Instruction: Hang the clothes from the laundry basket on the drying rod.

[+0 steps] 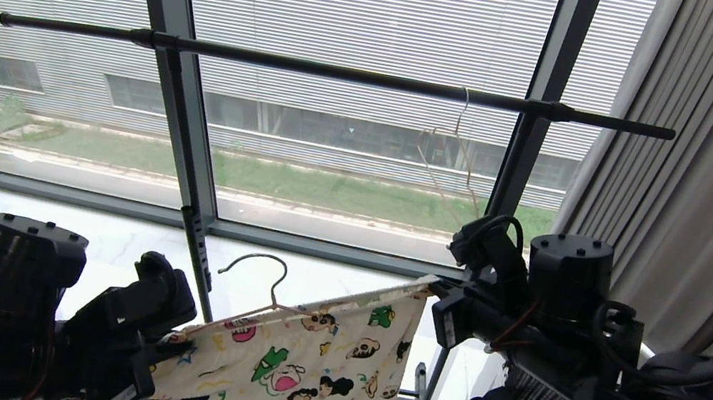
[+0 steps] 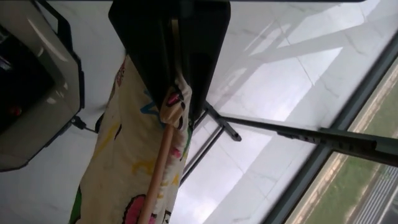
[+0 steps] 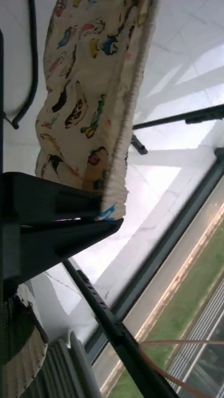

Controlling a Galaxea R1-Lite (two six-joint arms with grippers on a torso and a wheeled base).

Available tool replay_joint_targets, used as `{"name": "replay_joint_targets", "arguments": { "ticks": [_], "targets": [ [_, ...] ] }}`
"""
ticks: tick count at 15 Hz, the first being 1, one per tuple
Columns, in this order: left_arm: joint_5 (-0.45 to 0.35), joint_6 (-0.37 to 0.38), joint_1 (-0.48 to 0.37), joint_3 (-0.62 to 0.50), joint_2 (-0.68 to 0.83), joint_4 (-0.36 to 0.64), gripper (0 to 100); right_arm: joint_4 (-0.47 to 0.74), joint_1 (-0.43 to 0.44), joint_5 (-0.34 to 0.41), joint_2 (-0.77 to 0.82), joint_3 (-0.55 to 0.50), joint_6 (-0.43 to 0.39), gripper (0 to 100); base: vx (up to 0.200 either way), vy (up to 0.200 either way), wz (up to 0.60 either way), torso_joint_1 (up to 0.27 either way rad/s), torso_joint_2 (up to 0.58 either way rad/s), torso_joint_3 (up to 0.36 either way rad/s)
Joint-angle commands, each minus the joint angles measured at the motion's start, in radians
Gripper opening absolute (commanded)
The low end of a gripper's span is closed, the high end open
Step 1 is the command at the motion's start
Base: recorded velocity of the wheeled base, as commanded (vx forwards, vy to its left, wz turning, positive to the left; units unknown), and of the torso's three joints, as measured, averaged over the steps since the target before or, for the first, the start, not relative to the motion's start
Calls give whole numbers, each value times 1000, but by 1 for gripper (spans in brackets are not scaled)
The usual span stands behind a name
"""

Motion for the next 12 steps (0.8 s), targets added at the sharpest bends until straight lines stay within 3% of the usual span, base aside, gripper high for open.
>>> {"name": "replay_joint_targets", "arguments": {
  "ticks": [1, 2, 3, 4, 7, 12],
  "targets": [
    [-6, -17, 6, -1, 20, -1, 0, 171, 1, 95, -110, -62, -4, 0, 0, 0, 0, 0, 0, 0],
    [-14, -26, 12, -2, 17, -4, 0, 291, 1, 156, -150, -90, -6, 0, 0, 0, 0, 0, 0, 0],
    [-21, -29, 14, -2, 15, -9, 0, 331, 1, 173, -163, -100, -8, 0, 0, 0, 0, 0, 0, 0],
    [-72, -60, 15, -4, 11, -29, 0, 386, 1, 202, -176, -116, -18, 100, 0, 0, 0, 0, 0, 0],
    [-87, -215, -12, -30, 4, -48, 0, 401, 4, 254, -204, -113, -38, 100, 0, 0, 0, 0, 0, 0],
    [-233, -233, -15, -31, -60, -50, 0, 447, -1, 348, -218, -111, -141, 100, 0, 0, 0, 0, 0, 0]
  ]
}}
